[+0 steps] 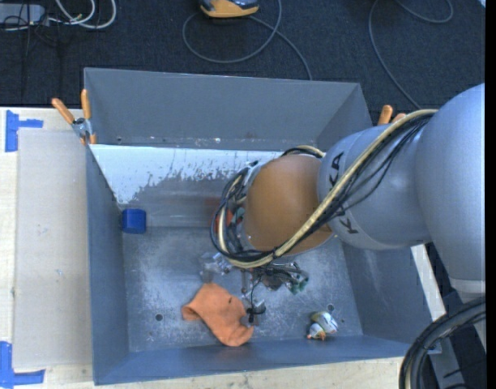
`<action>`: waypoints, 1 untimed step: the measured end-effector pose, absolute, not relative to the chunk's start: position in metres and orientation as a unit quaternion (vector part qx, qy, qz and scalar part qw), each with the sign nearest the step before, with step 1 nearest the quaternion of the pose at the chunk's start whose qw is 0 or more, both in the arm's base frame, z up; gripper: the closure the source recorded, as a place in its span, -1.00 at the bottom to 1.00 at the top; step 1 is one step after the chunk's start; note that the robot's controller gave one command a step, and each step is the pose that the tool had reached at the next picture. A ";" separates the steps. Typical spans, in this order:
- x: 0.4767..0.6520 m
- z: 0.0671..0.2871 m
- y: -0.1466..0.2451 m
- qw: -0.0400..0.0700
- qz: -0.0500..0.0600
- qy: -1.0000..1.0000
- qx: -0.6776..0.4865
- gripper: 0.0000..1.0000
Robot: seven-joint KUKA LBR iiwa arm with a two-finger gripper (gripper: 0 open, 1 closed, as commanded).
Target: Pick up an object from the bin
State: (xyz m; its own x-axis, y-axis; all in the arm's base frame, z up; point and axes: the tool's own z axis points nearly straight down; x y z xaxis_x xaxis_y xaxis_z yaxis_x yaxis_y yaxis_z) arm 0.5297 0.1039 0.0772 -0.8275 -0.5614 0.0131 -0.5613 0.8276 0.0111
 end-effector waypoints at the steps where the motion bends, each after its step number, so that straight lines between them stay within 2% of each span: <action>1: 0.485 0.073 0.084 0.002 -0.005 -0.918 0.397 -1.00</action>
Offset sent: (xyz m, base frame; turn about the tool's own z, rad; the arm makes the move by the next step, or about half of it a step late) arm -0.0332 0.0384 -0.0072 -0.1227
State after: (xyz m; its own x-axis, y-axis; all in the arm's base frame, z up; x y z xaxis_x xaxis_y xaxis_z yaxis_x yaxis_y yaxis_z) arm 0.4847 0.0843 0.0728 -0.6843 -0.7292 -0.0005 -0.7292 0.6843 0.0107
